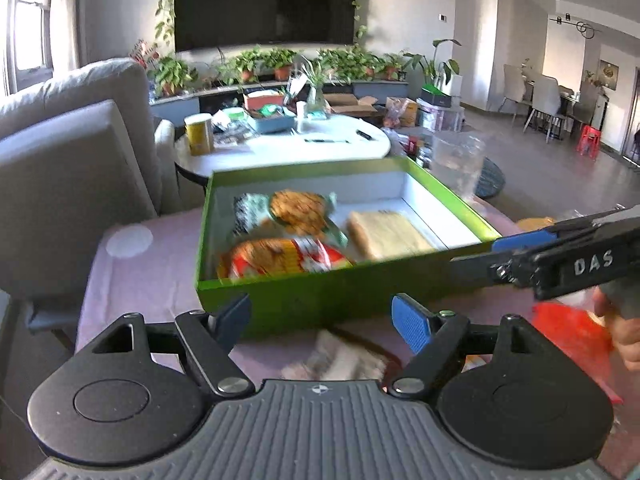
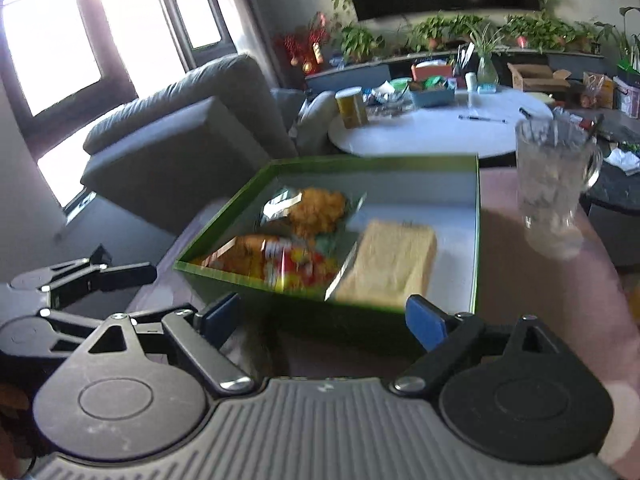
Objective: Organize snacks
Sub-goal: 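Move the right tool to the red snack bag and close on it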
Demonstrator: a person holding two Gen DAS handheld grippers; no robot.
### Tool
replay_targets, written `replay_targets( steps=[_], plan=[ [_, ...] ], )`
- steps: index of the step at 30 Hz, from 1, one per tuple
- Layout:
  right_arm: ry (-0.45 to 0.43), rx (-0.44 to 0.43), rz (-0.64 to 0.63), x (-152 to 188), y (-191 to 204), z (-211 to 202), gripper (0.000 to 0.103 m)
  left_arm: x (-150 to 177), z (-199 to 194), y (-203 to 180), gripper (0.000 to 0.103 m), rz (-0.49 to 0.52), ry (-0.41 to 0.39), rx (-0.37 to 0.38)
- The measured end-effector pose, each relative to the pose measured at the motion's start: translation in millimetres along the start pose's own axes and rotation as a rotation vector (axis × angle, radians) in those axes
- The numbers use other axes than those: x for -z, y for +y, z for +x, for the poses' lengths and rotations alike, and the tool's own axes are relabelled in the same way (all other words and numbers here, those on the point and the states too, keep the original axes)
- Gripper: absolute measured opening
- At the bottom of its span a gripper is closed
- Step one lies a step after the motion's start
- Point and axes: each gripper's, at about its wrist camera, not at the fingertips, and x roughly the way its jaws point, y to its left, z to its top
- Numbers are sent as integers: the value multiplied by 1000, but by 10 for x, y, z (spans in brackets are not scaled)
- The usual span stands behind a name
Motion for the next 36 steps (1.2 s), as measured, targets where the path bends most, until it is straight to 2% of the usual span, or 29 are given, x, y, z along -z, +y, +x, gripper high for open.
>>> replay_targets(
  steps=[7, 12, 16, 20, 26, 31, 36],
  plan=[
    [85, -31, 36, 240, 51, -1, 70, 261, -98, -132, 75, -27, 53, 52],
    [92, -54, 82, 332, 81, -56, 70, 396, -143, -162, 75, -53, 76, 69],
    [119, -63, 67, 414, 149, -52, 70, 495, -82, -213, 73, -78, 109, 106],
    [159, -33, 70, 493, 154, 28, 70, 555, 7, -304, 70, -70, 142, 123],
    [165, 26, 20, 565, 118, -13, 70, 613, 48, -348, 70, -60, 170, 125],
    [175, 131, -19, 622, 54, -2, 71, 624, 79, -319, 70, -93, 180, 139],
    [186, 102, 14, 626, 46, 35, 74, 627, 95, -358, 70, -88, 183, 156]
  ],
)
